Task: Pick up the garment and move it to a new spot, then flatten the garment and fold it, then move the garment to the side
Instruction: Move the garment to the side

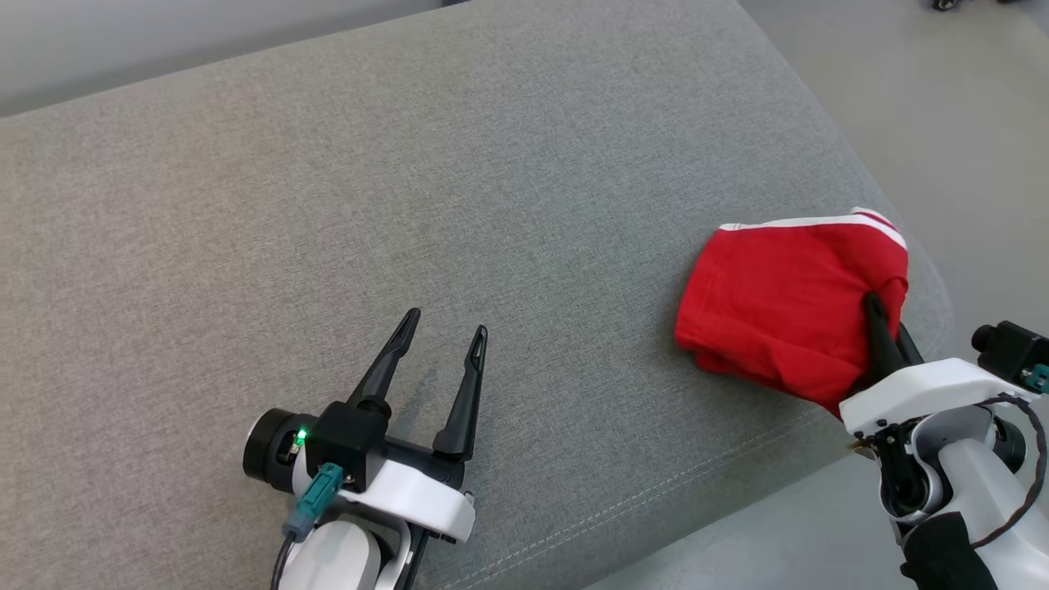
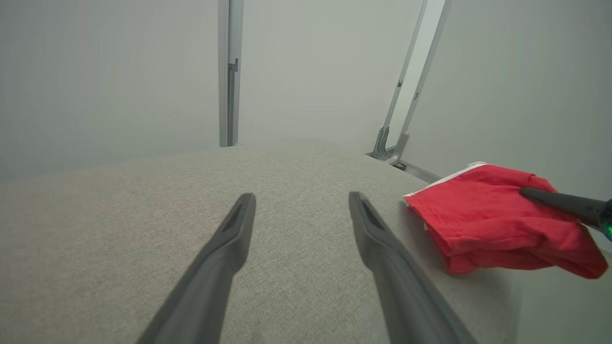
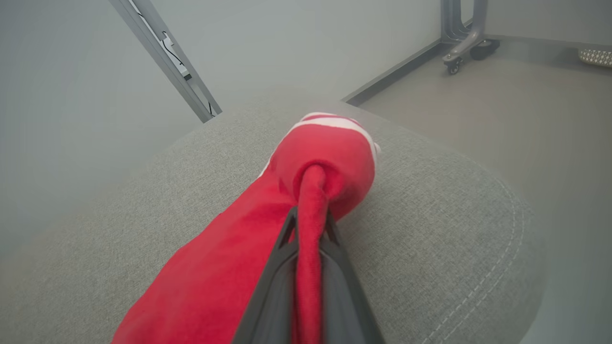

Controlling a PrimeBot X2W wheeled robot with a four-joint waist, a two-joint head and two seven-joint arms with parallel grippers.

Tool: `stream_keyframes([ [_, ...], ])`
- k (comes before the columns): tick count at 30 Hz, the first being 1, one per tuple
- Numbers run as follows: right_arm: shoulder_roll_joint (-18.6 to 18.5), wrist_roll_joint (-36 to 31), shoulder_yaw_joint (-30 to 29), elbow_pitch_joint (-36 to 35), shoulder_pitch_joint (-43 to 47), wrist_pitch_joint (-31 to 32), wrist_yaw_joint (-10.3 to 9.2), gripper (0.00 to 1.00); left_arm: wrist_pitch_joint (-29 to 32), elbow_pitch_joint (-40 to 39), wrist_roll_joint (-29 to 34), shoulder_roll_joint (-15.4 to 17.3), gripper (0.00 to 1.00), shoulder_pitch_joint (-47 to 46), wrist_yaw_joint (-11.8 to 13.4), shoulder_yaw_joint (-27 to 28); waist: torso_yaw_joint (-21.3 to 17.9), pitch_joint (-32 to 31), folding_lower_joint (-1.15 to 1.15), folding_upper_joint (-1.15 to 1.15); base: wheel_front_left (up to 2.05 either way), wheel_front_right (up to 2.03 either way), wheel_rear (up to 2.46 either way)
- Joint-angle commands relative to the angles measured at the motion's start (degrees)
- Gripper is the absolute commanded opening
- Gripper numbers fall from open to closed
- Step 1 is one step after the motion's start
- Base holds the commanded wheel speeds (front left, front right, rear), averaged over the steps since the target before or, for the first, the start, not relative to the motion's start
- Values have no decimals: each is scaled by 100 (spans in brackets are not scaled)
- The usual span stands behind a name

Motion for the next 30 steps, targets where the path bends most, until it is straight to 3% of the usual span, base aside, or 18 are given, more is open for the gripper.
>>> stream_keyframes([
  [1,26,34,-66,-194,48,-77,1,0,-34,-115,109,8,100,-256,-32,178,-50,45,0,0,0,0,0],
  [8,282,572,-801,-856,-140,-77,1,0,-34,-147,92,8,100,-271,-84,161,63,155,0,0,0,0,0],
  [16,400,388,-1581,-1169,-998,-77,1,0,-34,-244,93,8,100,-352,-147,190,429,486,0,0,0,0,0],
  [24,397,-249,-2428,-440,-2670,-78,1,0,-34,-491,220,13,100,-678,-323,129,971,1188,0,0,0,0,0],
  [30,196,-589,-3077,290,-4083,-78,1,0,-34,-832,509,82,100,-1002,-374,-73,1536,1790,0,0,0,0,0],
])
